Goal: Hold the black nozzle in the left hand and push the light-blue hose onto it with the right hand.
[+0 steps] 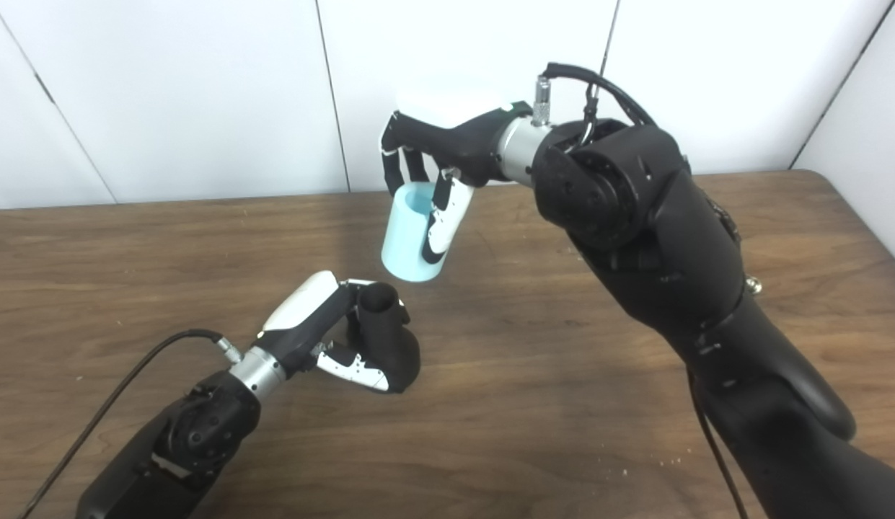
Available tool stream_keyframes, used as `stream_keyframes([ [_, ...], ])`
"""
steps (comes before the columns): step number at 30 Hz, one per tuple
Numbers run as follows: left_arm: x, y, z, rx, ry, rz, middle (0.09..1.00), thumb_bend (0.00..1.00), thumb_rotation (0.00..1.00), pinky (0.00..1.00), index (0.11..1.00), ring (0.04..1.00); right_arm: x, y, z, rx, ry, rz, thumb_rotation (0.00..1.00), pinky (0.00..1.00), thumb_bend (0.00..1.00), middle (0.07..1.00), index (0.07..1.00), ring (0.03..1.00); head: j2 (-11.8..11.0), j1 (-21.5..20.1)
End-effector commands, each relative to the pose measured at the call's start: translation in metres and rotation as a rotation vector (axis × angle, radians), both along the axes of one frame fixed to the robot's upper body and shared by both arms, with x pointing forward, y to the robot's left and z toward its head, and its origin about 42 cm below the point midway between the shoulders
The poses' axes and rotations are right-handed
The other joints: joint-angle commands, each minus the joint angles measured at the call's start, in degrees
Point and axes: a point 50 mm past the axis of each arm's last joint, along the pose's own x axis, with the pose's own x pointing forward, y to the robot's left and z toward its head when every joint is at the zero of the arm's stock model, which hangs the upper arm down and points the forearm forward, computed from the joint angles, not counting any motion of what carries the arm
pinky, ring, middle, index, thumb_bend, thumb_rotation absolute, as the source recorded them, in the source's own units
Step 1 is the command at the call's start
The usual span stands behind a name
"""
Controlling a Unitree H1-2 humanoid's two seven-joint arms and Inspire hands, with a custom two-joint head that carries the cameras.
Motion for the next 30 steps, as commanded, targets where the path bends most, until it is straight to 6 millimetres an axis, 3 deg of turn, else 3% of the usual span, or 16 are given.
stream_keyframes([
  [1,-0.031,0.017,-0.069,0.265,0.274,0.016,0.379,0.51,0.09,0.29,0.474,0.334,-0.005,0.002,0.033,0.027,-0.101,0.009,0.0,0.12,0.52,0.386,0.505,0.212,0.04,-0.07],
  [7,-0.031,0.017,-0.068,0.268,0.271,0.017,0.383,0.51,0.09,0.29,0.474,0.34,-0.001,0.003,0.029,0.021,-0.067,0.012,0.0,0.15,0.52,0.409,0.521,0.264,0.23,-0.12],
  [19,-0.033,0.017,-0.068,0.266,0.265,0.013,0.38,0.51,0.09,0.29,0.474,0.335,0.002,0.001,0.024,0.047,0.005,0.015,0.0,0.32,0.53,0.464,0.5,0.391,-0.18,0.18],
  [30,-0.034,0.017,-0.066,0.263,0.267,0.019,0.381,0.51,0.09,0.29,0.474,0.337,-0.002,0.009,0.014,0.071,0.04,0.009,0.0,0.27,0.53,0.438,0.516,0.345,-0.21,0.71],
])
